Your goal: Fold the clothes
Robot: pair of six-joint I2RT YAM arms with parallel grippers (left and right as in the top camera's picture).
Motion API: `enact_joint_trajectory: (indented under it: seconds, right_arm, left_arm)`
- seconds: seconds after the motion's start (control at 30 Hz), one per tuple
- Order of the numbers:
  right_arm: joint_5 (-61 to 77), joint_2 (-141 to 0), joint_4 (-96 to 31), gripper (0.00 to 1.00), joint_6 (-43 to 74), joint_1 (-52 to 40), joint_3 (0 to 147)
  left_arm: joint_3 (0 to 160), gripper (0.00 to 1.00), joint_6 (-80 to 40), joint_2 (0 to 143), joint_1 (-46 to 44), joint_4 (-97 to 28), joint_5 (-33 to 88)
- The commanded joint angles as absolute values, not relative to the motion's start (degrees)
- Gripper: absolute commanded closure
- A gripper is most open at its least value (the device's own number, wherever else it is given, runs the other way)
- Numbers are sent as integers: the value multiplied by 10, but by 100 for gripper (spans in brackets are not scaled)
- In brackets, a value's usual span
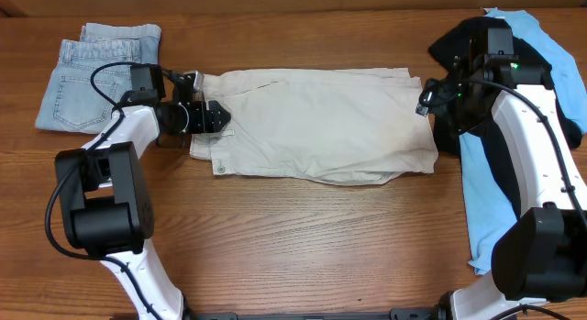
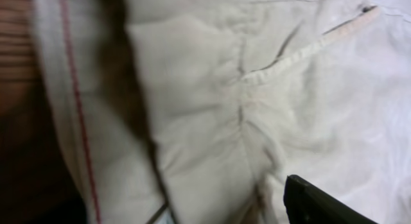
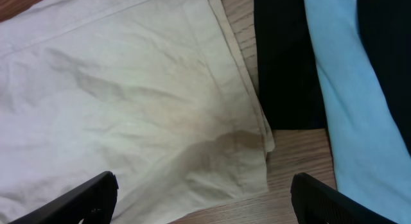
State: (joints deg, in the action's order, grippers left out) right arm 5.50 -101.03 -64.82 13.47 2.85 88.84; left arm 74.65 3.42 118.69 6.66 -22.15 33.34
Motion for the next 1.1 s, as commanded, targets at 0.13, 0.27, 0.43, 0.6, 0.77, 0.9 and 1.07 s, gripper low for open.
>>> enact_joint_trajectory:
  seconds: [0.13, 0.27, 0.43, 0.6, 0.77, 0.9, 1.07]
  right_arm:
    - [63, -991, -632, 17, 135, 14, 901]
    - [68, -991, -613, 45, 135, -8, 901]
    - [68, -991, -590, 59, 137, -40, 901]
    - [70, -994, -573, 66, 150, -61, 901]
    - [81, -1019, -564, 79, 157, -71, 901]
    - [107, -1052, -556, 96, 165, -72, 901]
    - [149, -1093, -536, 96, 165, -78, 901]
  left_arm:
    - [746, 68, 4, 1233, 30, -217, 369]
    - [758, 96, -27, 1229, 37, -212, 371]
    - [824, 96, -23, 1210, 56, -303, 369]
    - [938, 96, -7, 1180, 69, -446, 323]
    - [1081, 96, 13, 1152, 68, -593, 266]
    - [1170, 96, 24, 1142, 67, -681, 246]
    - [1243, 96, 29, 1142, 58, -743, 220]
